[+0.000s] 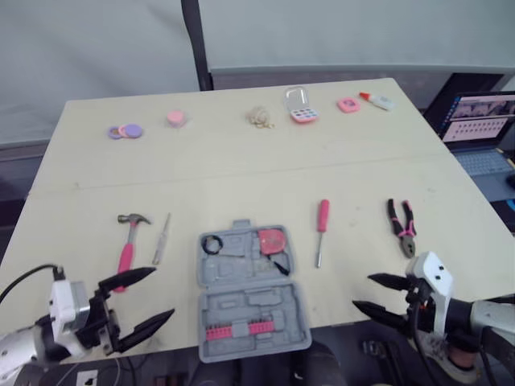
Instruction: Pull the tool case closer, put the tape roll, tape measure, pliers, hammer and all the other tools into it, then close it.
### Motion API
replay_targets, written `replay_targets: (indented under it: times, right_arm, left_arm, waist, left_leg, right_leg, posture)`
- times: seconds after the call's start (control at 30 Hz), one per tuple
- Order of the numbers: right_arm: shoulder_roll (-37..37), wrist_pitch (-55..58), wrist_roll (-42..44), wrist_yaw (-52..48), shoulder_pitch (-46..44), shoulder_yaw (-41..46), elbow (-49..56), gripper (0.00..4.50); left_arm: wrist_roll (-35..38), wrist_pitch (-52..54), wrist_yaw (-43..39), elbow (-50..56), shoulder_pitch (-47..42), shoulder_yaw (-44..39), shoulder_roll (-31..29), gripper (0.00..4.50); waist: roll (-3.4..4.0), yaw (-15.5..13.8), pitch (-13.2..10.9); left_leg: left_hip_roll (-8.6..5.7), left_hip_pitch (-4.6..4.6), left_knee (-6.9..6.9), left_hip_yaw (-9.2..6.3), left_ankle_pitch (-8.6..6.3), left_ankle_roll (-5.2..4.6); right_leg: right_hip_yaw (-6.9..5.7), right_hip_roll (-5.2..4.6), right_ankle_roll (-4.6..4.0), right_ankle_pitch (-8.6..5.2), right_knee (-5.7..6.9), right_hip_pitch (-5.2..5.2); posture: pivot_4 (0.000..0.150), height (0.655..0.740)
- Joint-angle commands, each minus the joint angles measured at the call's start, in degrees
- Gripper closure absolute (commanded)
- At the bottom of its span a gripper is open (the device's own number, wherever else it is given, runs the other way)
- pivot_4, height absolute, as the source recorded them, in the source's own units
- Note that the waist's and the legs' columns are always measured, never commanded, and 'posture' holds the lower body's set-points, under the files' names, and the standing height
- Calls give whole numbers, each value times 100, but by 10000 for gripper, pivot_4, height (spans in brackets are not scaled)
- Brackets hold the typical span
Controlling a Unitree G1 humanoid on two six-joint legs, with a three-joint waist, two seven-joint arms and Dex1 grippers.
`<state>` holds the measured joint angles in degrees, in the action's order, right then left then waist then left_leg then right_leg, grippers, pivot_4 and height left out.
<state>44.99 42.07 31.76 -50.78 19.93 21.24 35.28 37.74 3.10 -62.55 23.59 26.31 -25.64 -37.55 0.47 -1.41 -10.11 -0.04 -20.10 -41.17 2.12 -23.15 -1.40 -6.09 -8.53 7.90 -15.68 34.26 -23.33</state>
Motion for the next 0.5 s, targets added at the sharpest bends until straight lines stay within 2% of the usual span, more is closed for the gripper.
replay_targets:
  times: [0.03,0.17,0.33,0.5]
  right_arm:
    - [-5,187,153,336,-39,418,226,322]
    - [-178,909,234,1200,-284,860,285,322]
    - [-237,1384,142,1753,-335,1155,224,322]
    - [-446,1879,19,2544,-1038,1118,-234,322]
  left_arm:
    - [4,-3,-204,68,-205,166,-144,0]
    - [-67,39,-311,-94,-694,509,-232,0]
    - [-167,90,-378,-229,-1102,891,-206,0]
    - [-324,40,-363,-318,-1301,1221,-95,0]
  waist:
    - [0,2,0]
    - [1,5,1]
    - [2,1,1]
    - [6,22,4]
  left_leg:
    - [-8,0,0,1,0,0]
    - [-11,0,0,3,0,0]
    - [-12,-1,2,3,0,1]
    - [-14,1,-2,10,1,1]
  right_leg:
    - [-1,0,0,0,4,-1]
    - [-1,2,1,0,4,0]
    - [-2,4,1,0,7,-2]
    - [5,4,5,3,8,-1]
  posture:
    - [1500,7287]
    - [1500,7287]
    - [1500,7287]
    - [1500,7287]
